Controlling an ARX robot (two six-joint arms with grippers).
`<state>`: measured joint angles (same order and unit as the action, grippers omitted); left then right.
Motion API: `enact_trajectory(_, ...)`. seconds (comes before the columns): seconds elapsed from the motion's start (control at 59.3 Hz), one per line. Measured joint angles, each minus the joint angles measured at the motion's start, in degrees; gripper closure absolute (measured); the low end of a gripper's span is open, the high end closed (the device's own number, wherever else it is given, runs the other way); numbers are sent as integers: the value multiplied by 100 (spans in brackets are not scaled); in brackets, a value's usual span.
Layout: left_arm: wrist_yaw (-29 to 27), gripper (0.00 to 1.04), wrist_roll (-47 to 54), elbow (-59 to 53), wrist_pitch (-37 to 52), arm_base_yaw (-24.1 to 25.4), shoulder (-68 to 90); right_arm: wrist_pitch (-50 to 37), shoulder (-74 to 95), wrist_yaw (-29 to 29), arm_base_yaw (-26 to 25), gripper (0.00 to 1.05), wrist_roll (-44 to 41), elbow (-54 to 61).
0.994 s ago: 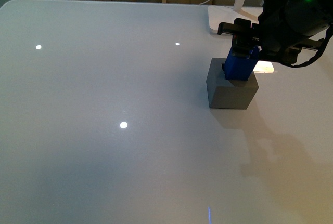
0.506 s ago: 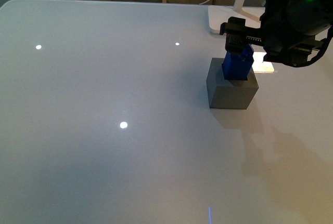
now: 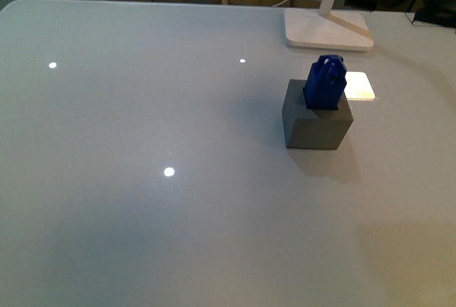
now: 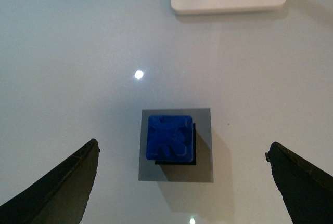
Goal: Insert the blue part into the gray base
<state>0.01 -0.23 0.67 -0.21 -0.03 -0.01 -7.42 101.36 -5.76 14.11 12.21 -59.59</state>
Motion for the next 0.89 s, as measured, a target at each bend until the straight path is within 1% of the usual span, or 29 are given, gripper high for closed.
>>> enact_trajectory(0.084,-2,7,-2,0,0,0,0,0,0,-2,0,9,-7,22)
enact_trajectory(0.118,-2,7,0,0,0,0,0,-138,59,-50,0,10,-52,87)
enact_trajectory(0.135,-2,7,-2,0,0,0,0,-929,129,-354,0,14,-240,361)
enact_trajectory(0.152,-2,7,-2,0,0,0,0,-1554,146,-520,-2,18,-380,586)
enact_trajectory(0.169,0,7,0,0,0,0,0,-2474,155,-612,-28,23,-603,962)
enact_trajectory(0.202,-2,7,-2,0,0,0,0,-3521,131,-603,-79,30,-785,1467)
enact_trajectory(0.219,-7,7,-2,0,0,0,2,-3740,114,-603,-96,32,-817,1585)
enact_trajectory(0.253,-4,7,-2,0,0,0,2,-4516,-17,-568,-166,39,-918,2011)
enact_trajectory(0.303,-4,7,-2,0,0,0,0,-5090,-221,-516,-247,46,-999,2367)
enact_trajectory(0.337,-2,7,-2,0,0,0,2,-5431,-472,-470,-323,53,-1047,2645)
enact_trajectory(0.354,-2,7,-2,0,0,0,2,-5486,-540,-468,-345,54,-1058,2708)
enact_trajectory(0.388,0,7,0,0,0,0,0,-5619,-793,-417,-422,62,-1080,2931)
enact_trajectory(0.472,0,7,-2,0,0,0,0,-5995,-1032,-308,-535,76,-1108,3407)
enact_trajectory(0.506,-2,7,-2,0,0,0,0,-6004,-1099,-254,-570,81,-1123,3589)
enact_trajectory(0.59,-2,7,-2,0,0,0,0,-5987,-1399,-131,-675,99,-1165,4103)
enact_trajectory(0.624,-2,7,0,0,0,0,0,-5965,-1543,-103,-706,103,-1176,4221)
enact_trajectory(0.893,-2,7,-2,0,0,0,0,-5510,-2894,146,-973,103,-1191,5073)
